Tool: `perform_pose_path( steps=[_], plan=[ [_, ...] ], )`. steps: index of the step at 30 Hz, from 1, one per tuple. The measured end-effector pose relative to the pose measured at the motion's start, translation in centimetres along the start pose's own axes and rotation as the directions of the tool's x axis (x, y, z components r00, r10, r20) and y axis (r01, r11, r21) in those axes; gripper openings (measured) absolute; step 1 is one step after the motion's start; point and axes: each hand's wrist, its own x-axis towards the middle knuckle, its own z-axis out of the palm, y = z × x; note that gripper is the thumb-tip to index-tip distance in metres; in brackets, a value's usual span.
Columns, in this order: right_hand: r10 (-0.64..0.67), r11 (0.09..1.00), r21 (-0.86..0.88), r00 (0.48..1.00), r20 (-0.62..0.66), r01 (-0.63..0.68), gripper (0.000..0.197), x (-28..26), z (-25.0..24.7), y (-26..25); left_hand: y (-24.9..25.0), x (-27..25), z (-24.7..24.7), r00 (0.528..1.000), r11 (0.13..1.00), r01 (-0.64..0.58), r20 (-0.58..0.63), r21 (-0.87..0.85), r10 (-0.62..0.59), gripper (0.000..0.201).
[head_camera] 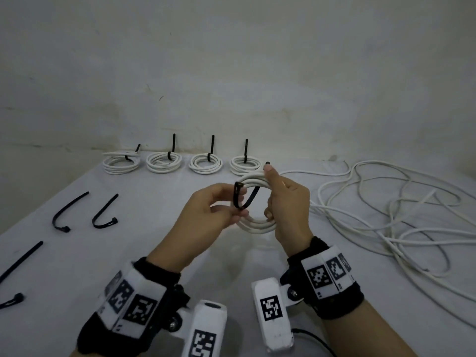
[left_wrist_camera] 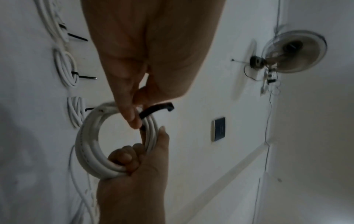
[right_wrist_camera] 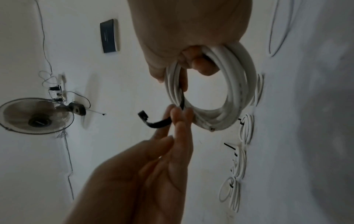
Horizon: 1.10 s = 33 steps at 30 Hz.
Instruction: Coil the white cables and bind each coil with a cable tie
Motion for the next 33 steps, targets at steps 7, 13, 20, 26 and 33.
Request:
perform_pose_path(
  steps=[7,13,20,26,33],
  plan=[
    [0.082,0.982,0.164,0.993,0.086,-0.095,0.037,-0.2,-0.2,-0.6,0.4,0.6,0.0,0.953,0.944,-0.277,-0.077,0.179,0.294,0.017],
    [0.161,0.955,0.199,0.946,0.280,-0.222,0.035,-0.7,-0.2,-0.9,1.0,1.8,-0.3,0.875,0.822,-0.401,-0.096,0.404,0.474,0.012],
    [0.139,0.961,0.174,0.921,0.364,-0.214,0.031,-0.8,-0.1,-1.2,0.0,3.1,-0.1,0.859,0.838,-0.394,-0.172,0.376,0.482,0.044],
    [0.096,0.981,0.133,0.944,0.316,-0.145,0.035,-0.9,0.0,-0.8,-0.6,3.3,1.0,0.914,0.905,-0.382,-0.072,0.186,0.400,0.034],
    [0.064,0.992,0.078,0.943,0.327,-0.095,0.032,-1.3,0.3,-0.3,-1.6,3.4,0.7,0.945,0.952,-0.302,-0.150,-0.056,0.291,0.025]
  ],
)
